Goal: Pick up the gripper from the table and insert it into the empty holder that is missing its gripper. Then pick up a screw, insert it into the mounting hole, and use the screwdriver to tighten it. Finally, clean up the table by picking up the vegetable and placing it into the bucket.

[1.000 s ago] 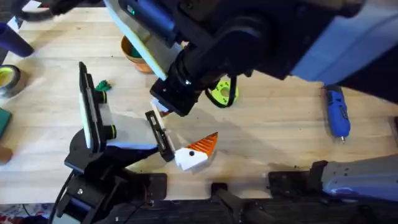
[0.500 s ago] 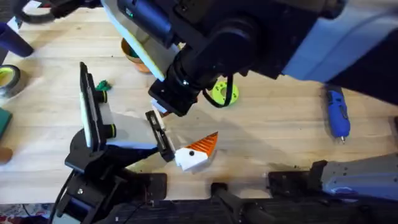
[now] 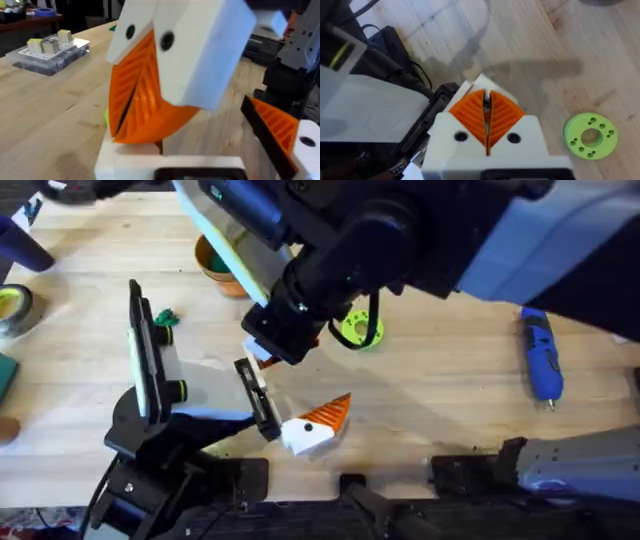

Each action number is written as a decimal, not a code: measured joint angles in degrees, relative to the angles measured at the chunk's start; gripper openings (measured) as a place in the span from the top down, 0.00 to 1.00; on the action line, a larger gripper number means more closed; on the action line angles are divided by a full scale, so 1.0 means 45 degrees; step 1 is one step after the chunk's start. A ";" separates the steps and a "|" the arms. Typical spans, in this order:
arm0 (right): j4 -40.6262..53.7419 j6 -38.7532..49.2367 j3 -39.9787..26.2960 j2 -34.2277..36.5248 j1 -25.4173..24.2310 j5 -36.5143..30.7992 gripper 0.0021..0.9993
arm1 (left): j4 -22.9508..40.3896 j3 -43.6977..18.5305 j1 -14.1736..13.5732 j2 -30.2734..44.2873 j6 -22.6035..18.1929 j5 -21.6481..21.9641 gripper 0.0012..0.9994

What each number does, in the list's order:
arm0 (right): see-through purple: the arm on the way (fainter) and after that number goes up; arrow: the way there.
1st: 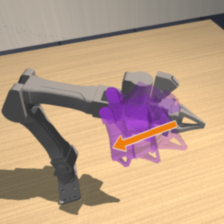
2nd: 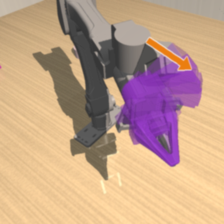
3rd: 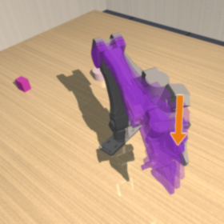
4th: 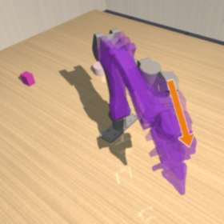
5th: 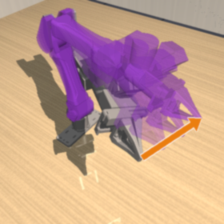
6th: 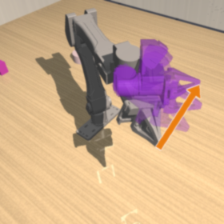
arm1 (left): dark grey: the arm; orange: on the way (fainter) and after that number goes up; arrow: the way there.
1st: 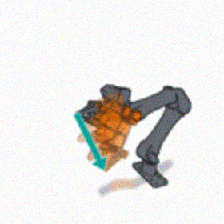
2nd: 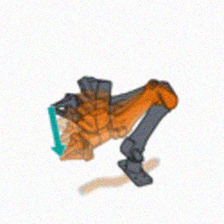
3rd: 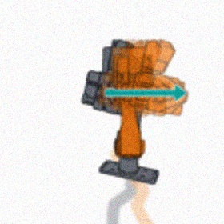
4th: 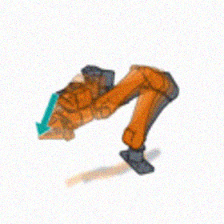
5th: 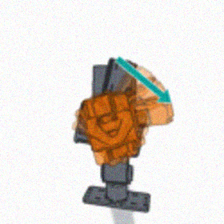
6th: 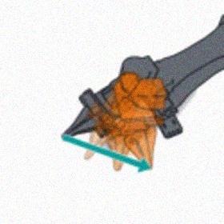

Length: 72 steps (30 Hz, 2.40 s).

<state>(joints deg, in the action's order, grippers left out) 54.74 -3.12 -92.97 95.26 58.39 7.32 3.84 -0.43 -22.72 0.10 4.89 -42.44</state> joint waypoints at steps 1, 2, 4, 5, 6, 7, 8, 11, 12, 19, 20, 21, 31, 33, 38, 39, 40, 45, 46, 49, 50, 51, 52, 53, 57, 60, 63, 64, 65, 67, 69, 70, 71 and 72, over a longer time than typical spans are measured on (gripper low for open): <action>0.0000 -0.0003 0.0000 0.0000 0.0000 -0.0005 1.00 | 0.0003 -0.0002 0.0000 0.0000 0.0003 0.0000 0.01; 0.0000 -0.0001 0.0000 0.0000 0.0000 -0.0020 1.00 | 0.0001 -0.0005 0.0000 0.0000 0.0003 0.0000 0.01; 0.0000 -0.0003 0.0000 0.0000 0.0000 -0.0085 1.00 | 0.0003 -0.0005 0.0000 0.0000 0.0003 0.0000 0.01; -0.0004 -0.0001 0.0000 0.0000 0.0000 -0.0109 1.00 | 0.0001 -0.0005 0.0000 0.0000 0.0001 0.0000 0.01; -0.0015 0.0002 0.0000 0.0000 0.0000 -0.0130 1.00 | 0.0000 -0.0005 0.0000 0.0000 -0.0002 0.0000 0.01; -0.0030 0.0000 0.0000 0.0000 0.0000 -0.0143 1.00 | 0.0001 -0.0005 0.0000 0.0000 -0.0002 0.0000 0.01; -0.0046 -0.0001 0.0000 0.0000 0.0004 -0.0156 1.00 | -0.0002 -0.0003 0.0000 0.0000 -0.0002 0.0002 0.01; -0.0128 0.0000 0.0000 0.0000 0.0015 -0.0207 1.00 | -0.0002 -0.0002 0.0000 0.0000 -0.0018 0.0015 0.01; -0.0157 -0.0003 0.0000 0.0000 0.0015 -0.0231 1.00 | -0.0002 -0.0003 0.0000 0.0000 -0.0034 0.0013 0.01; -0.0176 -0.0003 0.0000 0.0000 0.0015 -0.0268 1.00 | -0.0002 -0.0005 0.0000 0.0000 -0.0046 0.0010 0.01; -0.0181 -0.0003 0.0000 0.0000 0.0015 -0.0305 1.00 | -0.0002 -0.0005 0.0000 0.0000 -0.0046 0.0010 0.01; -0.0185 -0.0003 0.0000 0.0000 0.0016 -0.0339 1.00 | -0.0002 -0.0005 0.0000 0.0000 -0.0046 0.0010 0.01; -0.0026 0.0002 0.0000 0.0000 0.0019 -0.0377 1.00 | 0.0003 -0.0005 -0.0005 0.0000 -0.0030 -0.0025 0.01; 0.0061 0.0002 -0.0015 0.0000 0.0021 -0.0376 1.00 | 0.0006 -0.0005 -0.0005 0.0000 -0.0010 -0.0078 0.01; 0.0169 0.0002 -0.0050 0.0000 0.0081 -0.0382 1.00 | 0.0008 -0.0005 -0.0005 0.0000 0.0003 -0.0160 0.01; 0.0199 0.0000 -0.0055 0.0000 0.0093 -0.0386 1.00 | 0.0008 -0.0003 -0.0005 0.0000 0.0004 -0.0163 0.01; 0.0230 -0.0002 -0.0061 0.0000 0.0112 -0.0400 1.00 | 0.0008 -0.0001 -0.0005 0.0000 0.0008 -0.0176 0.01; 0.0439 0.0032 -0.0124 0.0000 0.0155 -0.0435 1.00 | 0.0013 -0.0005 -0.0005 0.0000 0.0008 -0.0286 0.01; 0.0465 0.0036 -0.0132 0.0000 0.0155 -0.0435 1.00 | 0.0013 -0.0005 -0.0005 0.0000 0.0008 -0.0305 0.01; 0.0496 0.0036 -0.0136 0.0000 0.0155 -0.0435 1.00 | 0.0013 -0.0005 -0.0005 0.0000 0.0008 -0.0332 0.01; 0.0513 0.0036 -0.0137 0.0000 0.0155 -0.0434 1.00 | 0.0013 -0.0005 -0.0005 0.0000 0.0008 -0.0336 0.01; 0.0527 0.0036 -0.0141 0.0000 0.0155 -0.0430 1.00 | 0.0013 -0.0005 -0.0007 0.0000 0.0008 -0.0341 0.01; 0.0559 0.0036 -0.0142 0.0000 0.0155 -0.0430 1.00 | 0.0014 -0.0005 -0.0018 0.0000 0.0008 -0.0347 0.01; 0.0608 0.0036 -0.0149 0.0000 0.0155 -0.0430 1.00 | 0.0018 -0.0005 -0.0036 0.0000 0.0009 -0.0360 0.01; 0.0707 0.0036 -0.0182 0.0000 0.0155 -0.0430 1.00 | 0.0018 -0.0005 -0.0063 0.0000 0.0013 -0.0410 0.01; 0.0763 0.0036 -0.0222 0.0000 0.0156 -0.0430 1.00 | 0.0018 -0.0005 -0.0063 0.0000 0.0007 -0.0431 0.01; 0.0815 0.0036 -0.0266 0.0000 0.0165 -0.0435 1.00 | 0.0017 -0.0005 -0.0063 0.0000 -0.0010 -0.0432 0.01; 0.0835 0.0036 -0.0286 0.0000 0.0165 -0.0436 1.00 | 0.0013 -0.0005 -0.0063 0.0000 -0.0028 -0.0431 0.01; 0.0859 0.0036 -0.0308 0.0000 0.0165 -0.0441 1.00 | 0.0013 -0.0005 -0.0063 0.0000 -0.0037 -0.0427 0.01; 0.0899 0.0036 -0.0330 0.0000 0.0165 -0.0451 1.00 | 0.0013 -0.0005 -0.0063 0.0000 -0.0046 -0.0427 0.01; 0.0926 0.0041 -0.0330 0.0000 0.0165 -0.0469 0.95 | 0.0013 -0.0005 -0.0063 0.0000 -0.0045 -0.0419 0.01; 0.0955 0.0044 -0.0330 0.0000 0.0168 -0.0443 0.89 | 0.0013 -0.0005 -0.0063 0.0000 -0.0041 -0.0407 0.01; 0.0947 0.0057 -0.0331 0.0000 0.0181 -0.0416 0.85 | 0.0013 -0.0004 -0.0063 0.0000 -0.0041 -0.0402 0.01; 0.0952 0.0036 -0.0337 0.0000 0.0194 -0.0421 0.80 | 0.0018 -0.0001 -0.0063 0.0000 -0.0038 -0.0387 0.01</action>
<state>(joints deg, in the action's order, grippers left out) 59.03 -2.96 -94.49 95.26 59.27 5.43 3.92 -0.43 -23.00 0.10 4.72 -44.17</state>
